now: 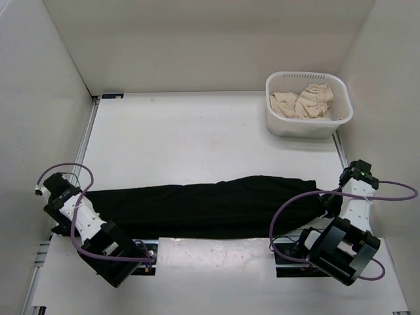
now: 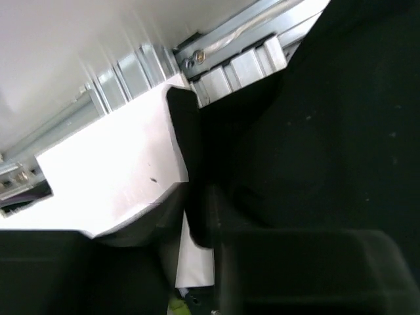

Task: Fold and stack the trousers
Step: Fold the trousers

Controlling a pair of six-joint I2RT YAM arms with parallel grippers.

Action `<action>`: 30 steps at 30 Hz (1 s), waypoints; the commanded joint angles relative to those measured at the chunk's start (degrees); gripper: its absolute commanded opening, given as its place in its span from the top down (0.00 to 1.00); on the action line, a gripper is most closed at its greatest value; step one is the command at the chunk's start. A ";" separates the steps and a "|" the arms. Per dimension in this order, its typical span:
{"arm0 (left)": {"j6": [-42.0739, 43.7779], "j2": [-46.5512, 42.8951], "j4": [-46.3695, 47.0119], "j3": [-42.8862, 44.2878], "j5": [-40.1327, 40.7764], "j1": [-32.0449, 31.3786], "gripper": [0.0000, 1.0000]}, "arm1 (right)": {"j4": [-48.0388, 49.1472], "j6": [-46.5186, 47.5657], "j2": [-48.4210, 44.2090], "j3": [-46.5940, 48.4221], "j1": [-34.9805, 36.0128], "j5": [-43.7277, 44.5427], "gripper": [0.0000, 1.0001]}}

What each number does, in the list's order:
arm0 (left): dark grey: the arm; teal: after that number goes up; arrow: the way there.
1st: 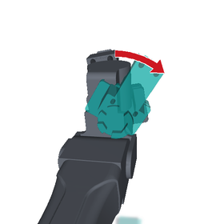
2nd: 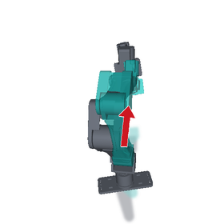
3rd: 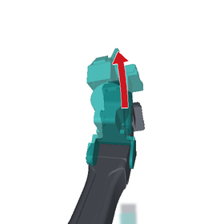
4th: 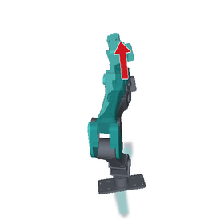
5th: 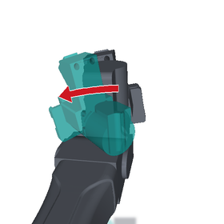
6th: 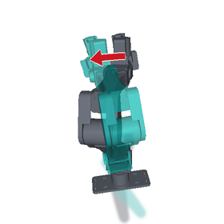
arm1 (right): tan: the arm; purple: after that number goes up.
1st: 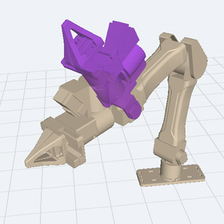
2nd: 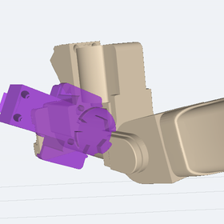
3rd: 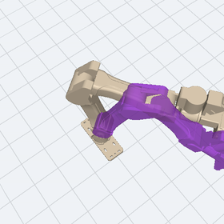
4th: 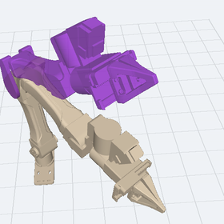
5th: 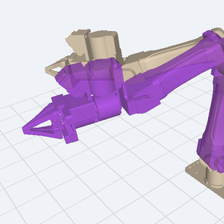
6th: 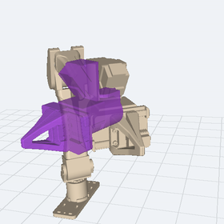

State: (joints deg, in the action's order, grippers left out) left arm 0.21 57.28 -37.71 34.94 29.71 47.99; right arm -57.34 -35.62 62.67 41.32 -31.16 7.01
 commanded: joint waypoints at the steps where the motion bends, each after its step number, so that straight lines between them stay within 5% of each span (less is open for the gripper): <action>1: -0.21 -0.15 1.15 -1.36 2.01 1.14 0.63 | -1.45 -1.03 -0.10 0.51 -0.48 6.27 0.49; 2: -0.21 -0.15 0.46 -1.36 2.01 1.14 0.53 | -1.46 -1.03 -0.10 1.47 -0.48 6.88 0.33; 3: -0.21 -0.15 -0.07 -1.36 2.01 1.14 0.32 | -2.15 -1.03 -0.10 2.09 -0.48 6.88 0.23; 5: -0.21 -0.15 -2.78 1.78 0.35 1.14 0.22 | -3.30 -1.03 0.43 4.89 -0.48 6.88 0.17; 12: -0.21 6.00 -14.74 16.72 -2.82 1.14 0.15 | -6.12 -1.56 0.96 13.95 2.23 6.97 0.15; 16: -0.21 9.69 -18.01 21.58 -2.05 -0.87 0.17 | -4.46 -2.09 0.35 18.09 11.80 8.64 0.20; 20: -0.21 11.10 -18.62 18.69 -5.80 -8.24 0.22 | 1.78 -1.82 -1.24 16.96 24.27 8.11 0.41; 21: -0.21 12.06 -18.62 16.59 -5.81 -12.96 0.22 | 3.01 -4.61 -1.24 13.47 29.44 6.72 0.55; 24: -0.21 16.18 -15.39 7.18 0.07 -19.23 0.29 | 9.43 -9.36 2.44 7.48 36.58 -0.03 0.71; 30: -0.21 24.98 -3.16 1.36 4.21 -26.01 0.36 | 16.91 -11.58 18.25 4.47 39.78 -1.47 0.91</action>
State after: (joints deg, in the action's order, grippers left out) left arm 0.62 81.14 -49.23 36.36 30.85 23.68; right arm -45.69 -44.45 77.12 45.58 8.84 6.92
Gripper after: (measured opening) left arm 0.643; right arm 0.102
